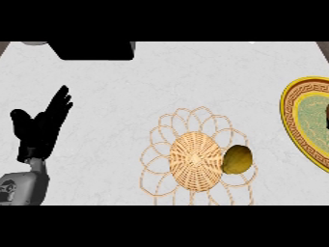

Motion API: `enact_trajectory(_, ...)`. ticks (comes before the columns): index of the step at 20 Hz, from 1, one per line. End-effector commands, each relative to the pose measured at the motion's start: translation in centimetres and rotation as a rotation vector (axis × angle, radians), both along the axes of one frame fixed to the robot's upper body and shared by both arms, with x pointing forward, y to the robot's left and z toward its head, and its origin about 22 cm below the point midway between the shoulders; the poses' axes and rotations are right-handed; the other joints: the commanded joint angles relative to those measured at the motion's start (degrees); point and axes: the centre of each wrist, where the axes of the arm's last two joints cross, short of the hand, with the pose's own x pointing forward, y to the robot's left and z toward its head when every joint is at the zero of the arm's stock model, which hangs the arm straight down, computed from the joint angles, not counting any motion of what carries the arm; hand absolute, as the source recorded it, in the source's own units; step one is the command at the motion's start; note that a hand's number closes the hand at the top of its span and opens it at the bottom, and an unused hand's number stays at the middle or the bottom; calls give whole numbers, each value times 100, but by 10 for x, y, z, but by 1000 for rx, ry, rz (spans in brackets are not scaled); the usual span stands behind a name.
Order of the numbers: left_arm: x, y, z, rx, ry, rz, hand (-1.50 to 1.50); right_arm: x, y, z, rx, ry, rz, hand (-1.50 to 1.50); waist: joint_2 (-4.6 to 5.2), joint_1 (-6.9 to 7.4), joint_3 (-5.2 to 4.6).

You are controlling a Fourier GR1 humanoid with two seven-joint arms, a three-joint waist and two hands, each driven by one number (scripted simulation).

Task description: Pick the cupcake from the placemat and place it in the plate

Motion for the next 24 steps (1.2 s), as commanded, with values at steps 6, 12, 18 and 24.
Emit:
enact_trajectory(6, 9, -3, 5, 2, -4, -7, 0, 18, -81, -33, -10, 237, 25, 150, 16, 61, 4)
enact_trajectory(12, -6, -19, -6, -8, -4, 13, 0, 13, -100, -74, 125, 294, 148, -150, 10, 48, 6)
enact_trajectory(18, 4, -4, -10, -5, 0, 18, 0, 24, -98, -58, 93, 6, 238, -150, 4, -4, 4)
enact_trajectory(24, -6, 15, -15, 5, 6, 25, 0, 16, -106, -9, 331, -196, 440, -150, -42, -127, -8)
